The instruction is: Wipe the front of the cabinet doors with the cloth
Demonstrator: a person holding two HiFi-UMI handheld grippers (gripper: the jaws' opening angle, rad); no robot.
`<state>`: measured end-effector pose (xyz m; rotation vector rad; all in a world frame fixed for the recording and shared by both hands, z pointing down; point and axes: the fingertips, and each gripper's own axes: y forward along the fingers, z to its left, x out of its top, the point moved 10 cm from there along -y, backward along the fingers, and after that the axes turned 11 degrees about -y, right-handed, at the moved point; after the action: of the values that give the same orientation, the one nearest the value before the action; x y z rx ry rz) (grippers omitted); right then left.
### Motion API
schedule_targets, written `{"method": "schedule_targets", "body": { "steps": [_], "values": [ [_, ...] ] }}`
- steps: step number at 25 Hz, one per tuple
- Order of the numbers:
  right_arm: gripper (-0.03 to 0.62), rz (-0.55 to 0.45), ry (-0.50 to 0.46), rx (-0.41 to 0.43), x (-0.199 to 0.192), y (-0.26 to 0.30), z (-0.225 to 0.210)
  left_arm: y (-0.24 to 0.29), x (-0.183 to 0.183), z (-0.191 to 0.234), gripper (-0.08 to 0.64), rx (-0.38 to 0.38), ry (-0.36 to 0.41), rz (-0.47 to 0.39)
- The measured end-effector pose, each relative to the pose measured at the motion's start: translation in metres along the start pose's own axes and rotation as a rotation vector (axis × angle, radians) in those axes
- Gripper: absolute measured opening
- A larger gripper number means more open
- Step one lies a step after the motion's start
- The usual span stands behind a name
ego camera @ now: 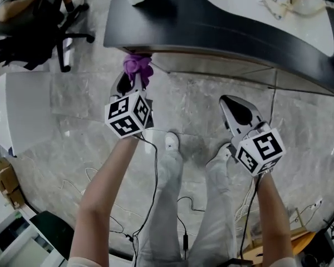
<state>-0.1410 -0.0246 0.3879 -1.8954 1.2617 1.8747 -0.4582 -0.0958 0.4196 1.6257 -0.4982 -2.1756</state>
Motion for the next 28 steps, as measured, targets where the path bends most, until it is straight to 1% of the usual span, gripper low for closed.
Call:
{"method": "schedule_targets", "body": {
  "steps": [2, 5, 10, 12, 14, 15, 17, 19, 21, 25, 28],
  "values": [
    [0.028, -0.014, -0.020, -0.006, 0.019, -0.009, -0.002, -0.014, 0.022, -0.009, 0.100, -0.025, 0.015, -0.040],
    [0.028, -0.021, -0.022, -0.020, 0.042, -0.030, 0.004, -0.035, 0.045, -0.020, 0.100, -0.047, 0.032, -0.062],
    [0.028, -0.043, -0.044, -0.037, 0.076, -0.068, 0.011, -0.053, 0.062, -0.036, 0.100, -0.016, -0.006, -0.091],
    [0.028, -0.070, -0.058, -0.040, 0.094, -0.087, 0.013, -0.057, 0.066, -0.041, 0.100, -0.035, -0.017, -0.097],
    [0.028, -0.118, -0.099, -0.051, 0.118, -0.107, 0.008, -0.060, 0.073, -0.048, 0.100, -0.092, -0.015, -0.129],
    [0.028, -0.138, -0.114, -0.054, 0.128, -0.121, 0.009, -0.069, 0.074, -0.050, 0.100, -0.118, -0.009, -0.141],
    [0.028, -0.156, -0.119, -0.056, 0.142, -0.155, 0.021, -0.108, 0.072, -0.052, 0.100, -0.152, -0.012, -0.136],
    [0.028, -0.178, -0.122, -0.064, 0.152, -0.187, 0.030, -0.148, 0.077, -0.058, 0.100, -0.203, -0.035, -0.137],
    [0.028, -0.221, -0.121, -0.082, 0.164, -0.210, 0.033, -0.177, 0.097, -0.070, 0.100, -0.285, -0.045, -0.168],
    [0.028, -0.278, -0.083, -0.129, 0.187, -0.255, 0.046, -0.240, 0.146, -0.113, 0.100, -0.472, -0.025, -0.219],
    [0.028, -0.301, -0.101, -0.148, 0.210, -0.289, 0.061, -0.292, 0.177, -0.142, 0.100, -0.549, -0.022, -0.270]
  ]
}}
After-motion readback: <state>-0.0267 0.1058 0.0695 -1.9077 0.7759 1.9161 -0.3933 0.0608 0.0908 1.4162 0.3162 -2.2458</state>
